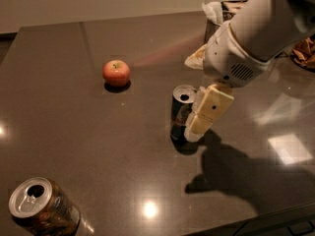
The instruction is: Move redbull can near apple
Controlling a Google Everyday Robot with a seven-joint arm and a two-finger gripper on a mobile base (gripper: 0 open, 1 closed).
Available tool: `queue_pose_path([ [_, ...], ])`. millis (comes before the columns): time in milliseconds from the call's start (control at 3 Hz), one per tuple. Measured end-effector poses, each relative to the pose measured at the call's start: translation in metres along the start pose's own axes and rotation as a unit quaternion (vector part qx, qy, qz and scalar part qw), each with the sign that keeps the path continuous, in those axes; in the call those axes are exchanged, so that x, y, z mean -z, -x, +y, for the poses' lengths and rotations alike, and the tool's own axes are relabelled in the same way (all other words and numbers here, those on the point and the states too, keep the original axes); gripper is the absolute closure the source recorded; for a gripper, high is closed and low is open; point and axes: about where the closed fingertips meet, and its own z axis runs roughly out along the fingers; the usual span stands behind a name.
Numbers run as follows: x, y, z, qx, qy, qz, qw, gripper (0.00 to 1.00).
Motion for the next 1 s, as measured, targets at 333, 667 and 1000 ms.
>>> queue_pose_path([
  [333,-0.016,0.003,0.000,0.003,0.010,0.000,0.9999,0.00],
  [667,-0.024,0.000,-0.002,0.000,0.015,0.006,0.9999,0.16],
  [1000,-0.028,-0.001,-0.002,-0.002,0.020,0.012,0.9997,0.39],
])
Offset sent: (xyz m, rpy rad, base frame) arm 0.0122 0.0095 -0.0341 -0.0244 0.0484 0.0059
